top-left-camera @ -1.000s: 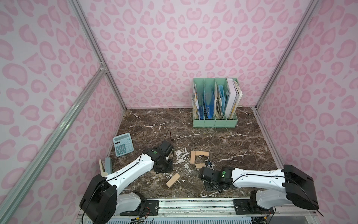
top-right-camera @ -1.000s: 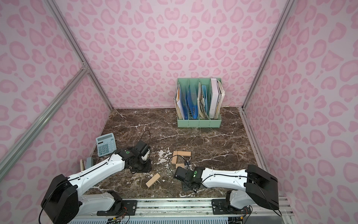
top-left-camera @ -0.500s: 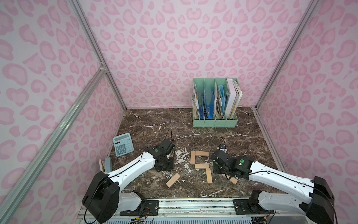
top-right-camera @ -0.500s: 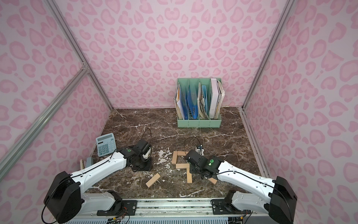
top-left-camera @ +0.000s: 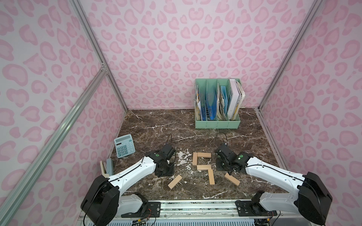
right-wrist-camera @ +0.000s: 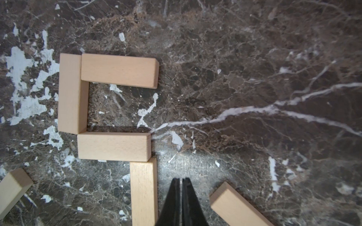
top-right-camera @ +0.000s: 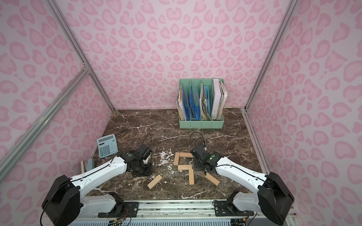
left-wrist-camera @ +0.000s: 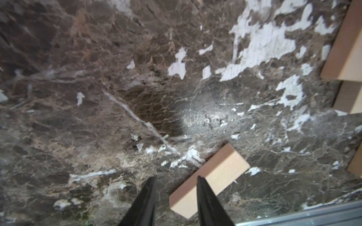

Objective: Assemble the number 6 with building blocks
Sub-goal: Assemble the building block at the center of the board.

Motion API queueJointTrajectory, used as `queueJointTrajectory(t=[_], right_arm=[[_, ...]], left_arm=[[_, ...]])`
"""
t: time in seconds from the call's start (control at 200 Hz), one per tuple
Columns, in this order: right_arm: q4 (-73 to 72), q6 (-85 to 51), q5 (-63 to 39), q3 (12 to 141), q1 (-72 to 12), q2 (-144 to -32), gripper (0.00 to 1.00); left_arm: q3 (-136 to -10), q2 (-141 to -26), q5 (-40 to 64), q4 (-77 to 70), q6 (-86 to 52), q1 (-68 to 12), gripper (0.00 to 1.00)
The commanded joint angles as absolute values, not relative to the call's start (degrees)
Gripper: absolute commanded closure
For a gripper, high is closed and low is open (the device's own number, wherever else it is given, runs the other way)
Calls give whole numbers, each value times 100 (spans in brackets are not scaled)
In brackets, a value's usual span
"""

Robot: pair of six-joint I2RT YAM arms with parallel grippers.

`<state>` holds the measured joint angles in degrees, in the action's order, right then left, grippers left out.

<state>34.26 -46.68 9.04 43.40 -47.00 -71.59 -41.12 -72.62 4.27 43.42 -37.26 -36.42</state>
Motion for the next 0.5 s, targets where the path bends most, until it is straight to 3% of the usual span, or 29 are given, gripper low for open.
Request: queueJointTrajectory(t=[0.0,0.04,0.18,0.28,0.495], right_arm=[[3585,-4499,849,4406,-4696,-7152,75],[3736,-4464,930,4436,-4693,-7186,61],[3890,-4468,1125,4277,-4542,-7164,44],[3739,-4561,1041,4023,-4404,-7126,38],[3399,-4724,809,3724,-4395,-7073,37]], left_arm=[[-4037,-7174,382,4521,-3868,-3858,61],[-3967,-7073,410,4511,-3933,-3920,60],[-3821,-6850,425,4520,-4121,-4035,59],[-3724,-6837,463,4501,-4159,-4174,57],[-3709,-6873,562,4327,-4202,-4416,52]])
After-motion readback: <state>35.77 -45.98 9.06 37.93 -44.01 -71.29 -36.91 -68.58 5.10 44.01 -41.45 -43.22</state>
